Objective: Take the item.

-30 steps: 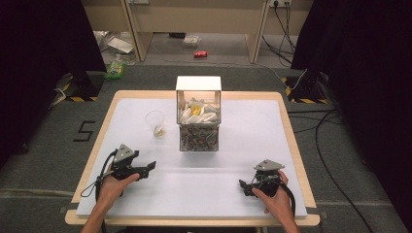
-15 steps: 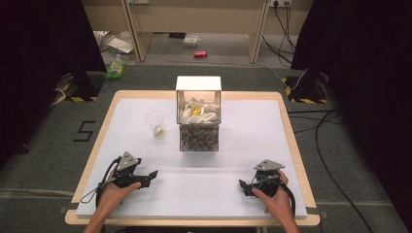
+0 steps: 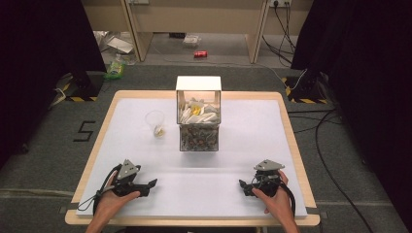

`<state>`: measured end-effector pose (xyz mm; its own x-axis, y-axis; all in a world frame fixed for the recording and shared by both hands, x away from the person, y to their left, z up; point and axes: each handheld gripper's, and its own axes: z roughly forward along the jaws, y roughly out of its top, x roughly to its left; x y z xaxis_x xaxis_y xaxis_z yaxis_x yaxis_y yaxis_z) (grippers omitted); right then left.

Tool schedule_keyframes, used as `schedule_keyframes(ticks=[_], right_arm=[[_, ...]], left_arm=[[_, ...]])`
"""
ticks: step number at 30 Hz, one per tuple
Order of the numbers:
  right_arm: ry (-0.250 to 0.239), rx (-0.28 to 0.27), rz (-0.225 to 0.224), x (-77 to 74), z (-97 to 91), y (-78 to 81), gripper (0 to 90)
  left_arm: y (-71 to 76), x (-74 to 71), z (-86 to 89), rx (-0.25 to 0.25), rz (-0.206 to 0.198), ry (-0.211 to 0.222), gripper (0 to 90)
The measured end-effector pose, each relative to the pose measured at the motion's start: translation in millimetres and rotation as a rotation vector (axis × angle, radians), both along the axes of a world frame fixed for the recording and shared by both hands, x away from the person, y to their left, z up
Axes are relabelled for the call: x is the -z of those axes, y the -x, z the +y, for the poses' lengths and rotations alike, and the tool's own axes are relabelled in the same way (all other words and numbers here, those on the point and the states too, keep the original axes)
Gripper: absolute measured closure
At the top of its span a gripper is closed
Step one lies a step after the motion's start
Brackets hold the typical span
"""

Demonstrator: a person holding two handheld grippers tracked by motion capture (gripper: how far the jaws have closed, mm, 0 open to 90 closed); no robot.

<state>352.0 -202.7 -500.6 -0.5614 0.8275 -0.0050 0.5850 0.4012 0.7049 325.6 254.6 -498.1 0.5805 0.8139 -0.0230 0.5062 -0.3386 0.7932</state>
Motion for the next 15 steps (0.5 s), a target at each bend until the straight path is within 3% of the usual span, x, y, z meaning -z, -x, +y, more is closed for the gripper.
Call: schedule_keyframes(ticks=[15], right_arm=[[0.001,0.000,-0.001,0.0,0.0,0.0,2.3]], left_arm=[[14.3,5.2,-0.5,0.019,0.026,-0.032,15.8]])
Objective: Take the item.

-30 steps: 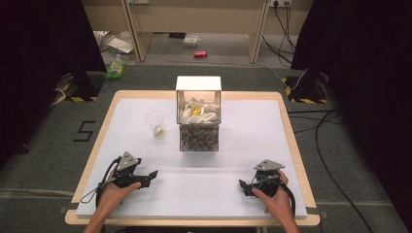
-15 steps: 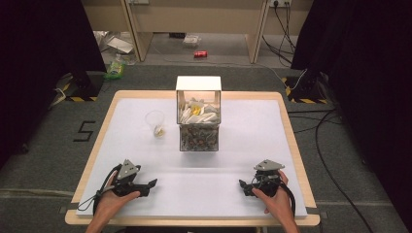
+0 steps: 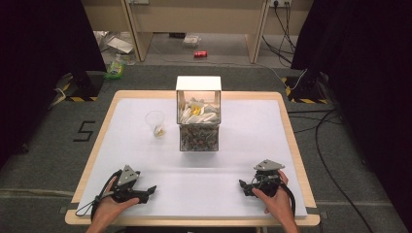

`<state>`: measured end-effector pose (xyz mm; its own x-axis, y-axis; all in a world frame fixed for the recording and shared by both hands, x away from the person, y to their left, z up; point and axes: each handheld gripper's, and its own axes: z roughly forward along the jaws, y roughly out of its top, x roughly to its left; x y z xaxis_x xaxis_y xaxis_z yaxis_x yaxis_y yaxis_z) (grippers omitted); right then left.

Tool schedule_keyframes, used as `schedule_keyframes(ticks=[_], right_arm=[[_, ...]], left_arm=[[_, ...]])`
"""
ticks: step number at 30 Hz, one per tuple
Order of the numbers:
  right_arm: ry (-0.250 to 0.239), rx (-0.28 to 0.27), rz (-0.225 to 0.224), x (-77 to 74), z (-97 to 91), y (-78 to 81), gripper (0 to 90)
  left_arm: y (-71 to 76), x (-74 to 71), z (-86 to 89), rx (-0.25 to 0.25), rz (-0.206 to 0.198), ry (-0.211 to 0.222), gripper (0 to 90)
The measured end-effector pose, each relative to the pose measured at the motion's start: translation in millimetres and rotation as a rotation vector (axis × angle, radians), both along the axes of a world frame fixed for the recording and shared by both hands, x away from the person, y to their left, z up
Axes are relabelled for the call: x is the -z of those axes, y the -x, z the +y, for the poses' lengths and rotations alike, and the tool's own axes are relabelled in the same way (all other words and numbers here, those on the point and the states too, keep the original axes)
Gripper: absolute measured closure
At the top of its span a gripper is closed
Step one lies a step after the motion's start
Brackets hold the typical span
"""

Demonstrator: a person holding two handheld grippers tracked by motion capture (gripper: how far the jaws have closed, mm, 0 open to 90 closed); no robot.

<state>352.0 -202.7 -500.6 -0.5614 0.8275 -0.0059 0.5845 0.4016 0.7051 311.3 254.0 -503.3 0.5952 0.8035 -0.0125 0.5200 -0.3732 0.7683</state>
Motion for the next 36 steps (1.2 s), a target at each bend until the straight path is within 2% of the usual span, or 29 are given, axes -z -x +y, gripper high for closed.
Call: schedule_keyframes(ticks=[20,31,36], right_arm=[[0.000,0.000,0.000,0.0,0.0,0.0,2.3],[0.001,-0.001,-0.001,0.1,0.0,0.0,2.3],[0.001,0.000,-0.001,0.0,0.0,0.0,2.3]], left_arm=[[15.2,4.0,1.4,-0.011,-0.021,-0.006,15.9],[20.2,6.7,5.7,-0.032,-0.016,0.020,15.7],[23.0,9.6,5.6,-0.051,-0.035,0.036,15.3]])
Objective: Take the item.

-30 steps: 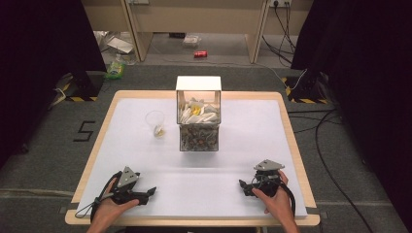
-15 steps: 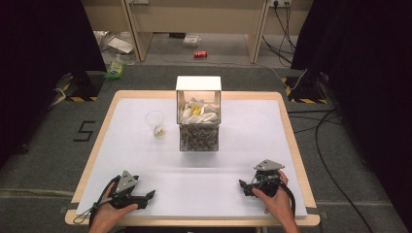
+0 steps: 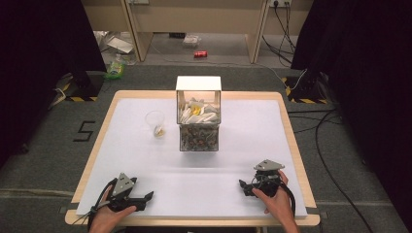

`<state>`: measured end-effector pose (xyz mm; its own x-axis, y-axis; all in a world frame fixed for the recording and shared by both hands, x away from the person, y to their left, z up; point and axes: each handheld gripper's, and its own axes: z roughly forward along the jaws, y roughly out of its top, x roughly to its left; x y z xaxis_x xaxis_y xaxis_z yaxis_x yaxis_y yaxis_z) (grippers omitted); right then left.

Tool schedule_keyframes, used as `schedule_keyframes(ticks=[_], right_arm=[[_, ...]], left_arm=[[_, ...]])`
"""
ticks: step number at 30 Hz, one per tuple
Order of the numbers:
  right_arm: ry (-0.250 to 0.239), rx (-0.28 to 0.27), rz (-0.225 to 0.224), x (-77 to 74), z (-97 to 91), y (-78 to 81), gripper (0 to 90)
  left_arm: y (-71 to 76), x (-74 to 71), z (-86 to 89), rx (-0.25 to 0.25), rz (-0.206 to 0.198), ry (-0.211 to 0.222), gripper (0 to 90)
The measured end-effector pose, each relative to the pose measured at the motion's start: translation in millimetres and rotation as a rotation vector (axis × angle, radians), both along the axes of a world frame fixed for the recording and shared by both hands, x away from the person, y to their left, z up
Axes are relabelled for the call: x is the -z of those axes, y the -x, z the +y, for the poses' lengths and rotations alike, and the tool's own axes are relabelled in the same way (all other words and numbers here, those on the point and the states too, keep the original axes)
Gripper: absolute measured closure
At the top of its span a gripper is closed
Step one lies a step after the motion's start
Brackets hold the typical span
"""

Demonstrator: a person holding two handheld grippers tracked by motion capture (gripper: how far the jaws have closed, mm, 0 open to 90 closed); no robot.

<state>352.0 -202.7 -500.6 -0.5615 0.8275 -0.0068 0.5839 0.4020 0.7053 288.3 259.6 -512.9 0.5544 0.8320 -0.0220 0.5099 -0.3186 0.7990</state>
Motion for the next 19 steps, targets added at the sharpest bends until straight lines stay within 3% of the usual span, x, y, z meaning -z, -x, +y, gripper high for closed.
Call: schedule_keyframes(ticks=[6,19], right_arm=[[0.001,-0.001,-0.001,0.0,0.0,0.1,2.4],[0.001,0.000,0.000,0.0,0.0,0.0,2.4]], left_arm=[[3.9,6.1,1.8,-0.007,-0.043,0.037,14.8],[5.4,9.7,4.2,-0.001,-0.065,0.057,14.6]])
